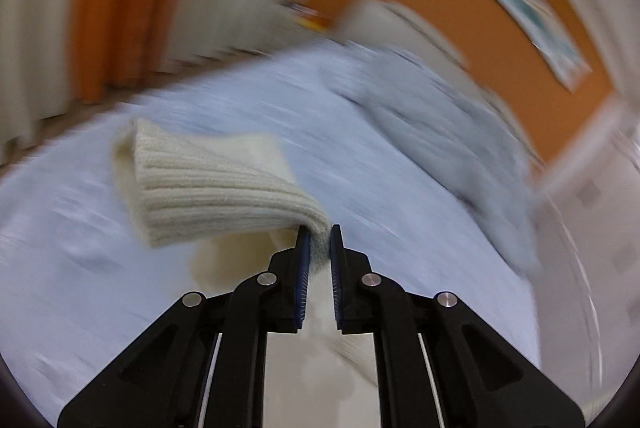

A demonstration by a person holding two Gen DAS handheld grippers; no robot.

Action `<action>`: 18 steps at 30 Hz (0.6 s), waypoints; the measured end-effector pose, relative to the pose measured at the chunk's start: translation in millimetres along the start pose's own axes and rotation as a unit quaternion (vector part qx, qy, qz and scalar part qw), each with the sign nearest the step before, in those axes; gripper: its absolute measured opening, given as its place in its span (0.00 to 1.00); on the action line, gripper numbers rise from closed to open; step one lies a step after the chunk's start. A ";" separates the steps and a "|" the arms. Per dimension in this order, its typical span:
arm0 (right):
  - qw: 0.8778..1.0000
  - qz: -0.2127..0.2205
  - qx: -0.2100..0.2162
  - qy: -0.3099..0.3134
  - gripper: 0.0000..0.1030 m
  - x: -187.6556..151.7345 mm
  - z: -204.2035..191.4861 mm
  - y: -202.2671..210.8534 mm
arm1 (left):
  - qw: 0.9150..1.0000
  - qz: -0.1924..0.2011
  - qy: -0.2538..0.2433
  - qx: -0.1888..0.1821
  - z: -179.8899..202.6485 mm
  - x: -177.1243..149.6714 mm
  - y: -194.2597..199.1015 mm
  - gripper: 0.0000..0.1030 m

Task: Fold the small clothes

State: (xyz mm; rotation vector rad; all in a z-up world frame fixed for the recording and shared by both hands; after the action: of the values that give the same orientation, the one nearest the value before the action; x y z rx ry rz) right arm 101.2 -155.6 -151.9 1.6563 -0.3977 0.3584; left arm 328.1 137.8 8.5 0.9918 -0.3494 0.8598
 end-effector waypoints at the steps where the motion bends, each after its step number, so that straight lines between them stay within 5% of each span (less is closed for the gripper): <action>1: 1.000 0.001 -0.006 -0.006 0.48 -0.5 6.8 1.7 | 0.999 -0.025 -0.019 -0.018 27.6 -21.5 -7.5 0.13; 2: 1.000 0.002 -0.009 -0.013 0.48 -1.8 14.6 2.6 | 0.997 -0.059 -0.038 -0.029 56.9 -52.9 -21.1 0.14; 5: 0.999 0.007 -0.016 -0.037 0.48 -3.2 39.8 5.8 | 0.986 -0.153 -0.067 -0.011 90.1 -137.8 -65.1 0.50; 8: 0.998 0.012 -0.022 -0.049 0.48 4.0 62.2 10.5 | 0.983 -0.181 -0.041 0.017 72.4 -189.2 -70.7 0.51; 11: 0.998 0.027 -0.002 -0.052 0.59 31.0 71.0 10.0 | 0.982 -0.185 0.019 0.030 30.3 -202.4 -53.9 0.59; 15: 0.998 0.043 0.026 -0.043 0.60 93.7 68.5 -21.0 | 0.980 -0.180 0.045 0.077 -26.5 -203.7 -30.2 0.59; 18: 0.994 0.036 0.040 -0.092 0.60 137.1 82.7 -58.5 | 0.978 -0.175 0.058 0.094 -62.8 -192.3 -12.8 0.59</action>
State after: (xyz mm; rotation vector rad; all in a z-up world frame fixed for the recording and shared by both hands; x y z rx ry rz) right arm 250.2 -238.4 -151.2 1.7623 -0.5897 0.2784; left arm 209.3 96.9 -150.6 1.1321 0.0101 0.6330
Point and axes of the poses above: each gripper's, at about its wrist camera, not at the fingertips, and y roughly against the way its jaws point, z to its right, x to its top, the point moved 4 cm from there along -y, roughly the way its jaws point, and after that the axes turned 1 degree about z, right-handed, at the moved point
